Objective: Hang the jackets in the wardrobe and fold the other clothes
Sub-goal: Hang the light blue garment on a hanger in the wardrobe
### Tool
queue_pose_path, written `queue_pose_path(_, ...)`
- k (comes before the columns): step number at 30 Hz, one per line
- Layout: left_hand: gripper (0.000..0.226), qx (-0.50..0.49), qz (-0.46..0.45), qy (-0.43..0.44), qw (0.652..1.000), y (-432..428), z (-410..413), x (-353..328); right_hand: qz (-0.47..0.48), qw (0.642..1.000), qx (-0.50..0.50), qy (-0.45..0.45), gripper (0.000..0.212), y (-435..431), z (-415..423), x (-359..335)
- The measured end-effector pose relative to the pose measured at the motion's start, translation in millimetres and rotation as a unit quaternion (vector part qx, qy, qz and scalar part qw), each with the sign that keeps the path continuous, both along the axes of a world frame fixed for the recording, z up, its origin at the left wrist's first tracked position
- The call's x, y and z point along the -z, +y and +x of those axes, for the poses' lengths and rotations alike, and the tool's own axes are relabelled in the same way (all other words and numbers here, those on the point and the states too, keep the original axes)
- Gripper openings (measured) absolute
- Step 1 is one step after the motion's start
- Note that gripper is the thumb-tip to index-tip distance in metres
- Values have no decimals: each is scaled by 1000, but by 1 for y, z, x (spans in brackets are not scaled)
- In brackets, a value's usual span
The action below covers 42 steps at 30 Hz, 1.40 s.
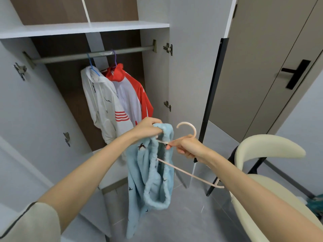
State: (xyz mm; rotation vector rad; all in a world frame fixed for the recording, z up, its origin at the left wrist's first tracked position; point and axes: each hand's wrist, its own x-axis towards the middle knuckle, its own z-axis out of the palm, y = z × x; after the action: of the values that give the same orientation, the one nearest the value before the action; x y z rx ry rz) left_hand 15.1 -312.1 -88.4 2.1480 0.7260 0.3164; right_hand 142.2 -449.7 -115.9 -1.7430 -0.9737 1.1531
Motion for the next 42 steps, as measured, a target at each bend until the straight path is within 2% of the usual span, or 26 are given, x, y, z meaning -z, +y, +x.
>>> queue_pose_path(2,10,45,19,5,999,-7,0,-12,49,999,21,-2,16,2,-4,-4)
queue_pose_path(4,3,79,78,25,994,-5,-6,-24,98,994,54,7,19,1,-1,-7)
queue_pose_path(6,27,121,158,53,979,1,-15,-32,137,986,89,19,28,-3,7,-11)
queue_pose_path(8,40,129,252,55,958,1,-22,-34,165,981,98,11,35,-6,15,-18)
queue_pose_path(12,35,102,374,54,920,-3,-18,-33,186,978,92,-12,35,-7,13,-29)
queue_pose_path(14,35,95,377,43,920,1,-16,-35,222,965,141,-1,27,-6,11,-31)
queue_pose_path(16,37,91,358,13,929,6,-17,-35,274,933,232,-34,9,-8,11,-28)
queue_pose_path(18,38,79,330,-16,941,8,-19,-33,322,862,366,-137,13,-13,7,-20)
queue_pose_path(19,37,70,313,-27,947,9,-20,-32,360,819,415,-168,15,-16,1,-14)
queue_pose_path(20,35,57,294,-41,953,11,-21,-31,396,793,428,-175,17,-19,-7,-6)
queue_pose_path(21,32,42,274,-61,959,12,-22,-31,416,793,410,-172,19,-21,-17,2)
queue_pose_path(22,28,27,255,-82,963,13,-24,-31,420,814,369,-160,19,-22,-26,13)
queue_pose_path(24,25,14,231,-113,966,12,-27,-32,373,877,261,-150,16,-19,-40,39)
queue_pose_path(26,25,15,213,-120,970,11,-32,-35,317,911,203,-169,29,-13,-52,61)
queue_pose_path(28,24,9,186,-126,974,10,-39,-41,294,929,186,-127,43,-3,-63,69)
queue_pose_path(30,24,-1,147,-147,978,11,-47,-44,288,941,156,-88,48,8,-68,70)
queue_pose_path(32,19,-16,117,-171,978,13,-57,-44,264,952,105,-112,38,17,-64,73)
queue_pose_path(34,10,-40,101,-199,974,16,-68,-39,203,964,9,-170,27,20,-55,77)
queue_pose_path(36,6,-74,105,-221,967,20,-81,-32,106,960,-93,-240,29,15,-41,87)
queue_pose_path(38,8,-103,110,-236,960,25,-94,-25,6,941,-146,-306,30,4,-23,100)
queue_pose_path(40,6,-115,106,-246,957,30,-104,-18,-106,899,-160,-393,30,-10,-6,113)
queue_pose_path(42,8,-109,113,-237,959,36,-114,-9,-200,846,-134,-475,32,-24,10,124)
